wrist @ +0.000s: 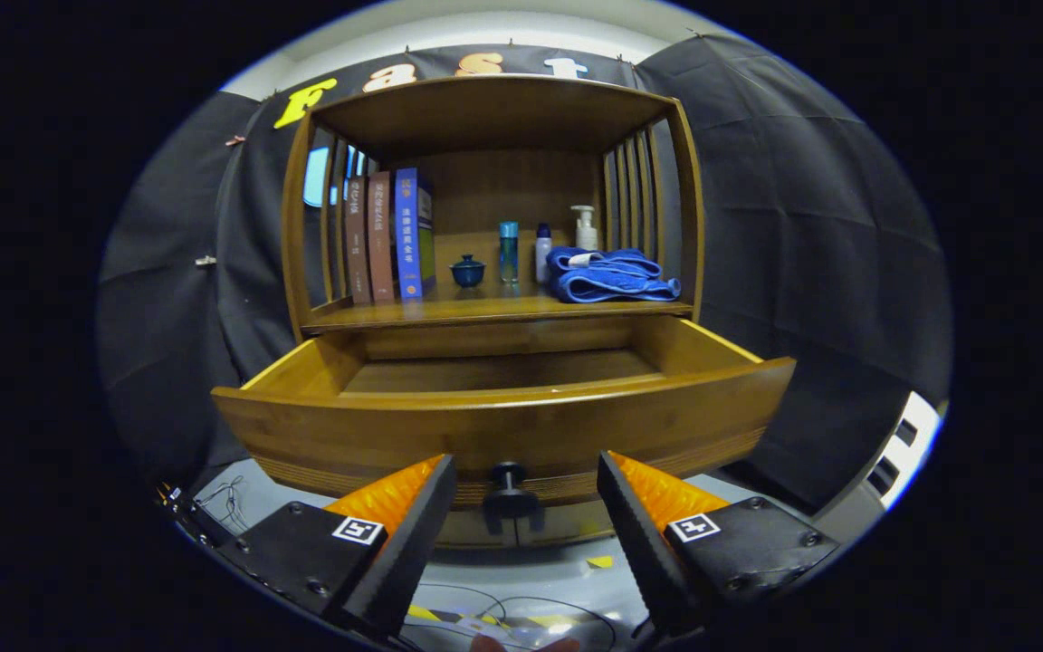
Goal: Pull open the drawer, take out the items inside it, and place them on the countertop above the cabinet.
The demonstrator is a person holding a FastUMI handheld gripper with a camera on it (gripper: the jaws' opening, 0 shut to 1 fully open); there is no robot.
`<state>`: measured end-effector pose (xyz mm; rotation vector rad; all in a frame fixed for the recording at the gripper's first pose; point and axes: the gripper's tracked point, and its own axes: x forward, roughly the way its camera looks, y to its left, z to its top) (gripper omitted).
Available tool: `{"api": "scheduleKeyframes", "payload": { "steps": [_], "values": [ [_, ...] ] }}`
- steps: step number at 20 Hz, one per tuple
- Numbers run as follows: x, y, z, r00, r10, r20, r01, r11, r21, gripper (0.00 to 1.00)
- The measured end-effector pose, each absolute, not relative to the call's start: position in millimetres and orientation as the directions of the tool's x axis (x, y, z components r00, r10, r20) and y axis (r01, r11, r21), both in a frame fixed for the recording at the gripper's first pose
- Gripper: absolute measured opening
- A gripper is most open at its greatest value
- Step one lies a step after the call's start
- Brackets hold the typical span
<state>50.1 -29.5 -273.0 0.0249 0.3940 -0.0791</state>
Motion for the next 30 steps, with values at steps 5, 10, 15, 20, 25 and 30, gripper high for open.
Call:
{"api": "scheduleKeyframes", "payload": {
  "steps": [5,10,15,20,25,30],
  "values": [
    [84,-46,-242,0.824,-0.169,-0.541,0.161,0.985,-0.063,0.99],
    [129,-64,-246,0.678,-0.226,-0.699,0.192,0.973,-0.129,0.97],
    [181,-67,-294,0.506,-0.171,-0.845,0.142,0.983,-0.113,0.98],
    [198,-72,-360,0.324,-0.115,-0.939,0.088,0.992,-0.091,0.89],
    [209,-67,-399,0.266,-0.034,-0.963,0.069,0.998,-0.016,0.68],
    [208,-55,-393,0.272,0.010,-0.962,0.073,0.997,0.031,0.47]
  ]
}}
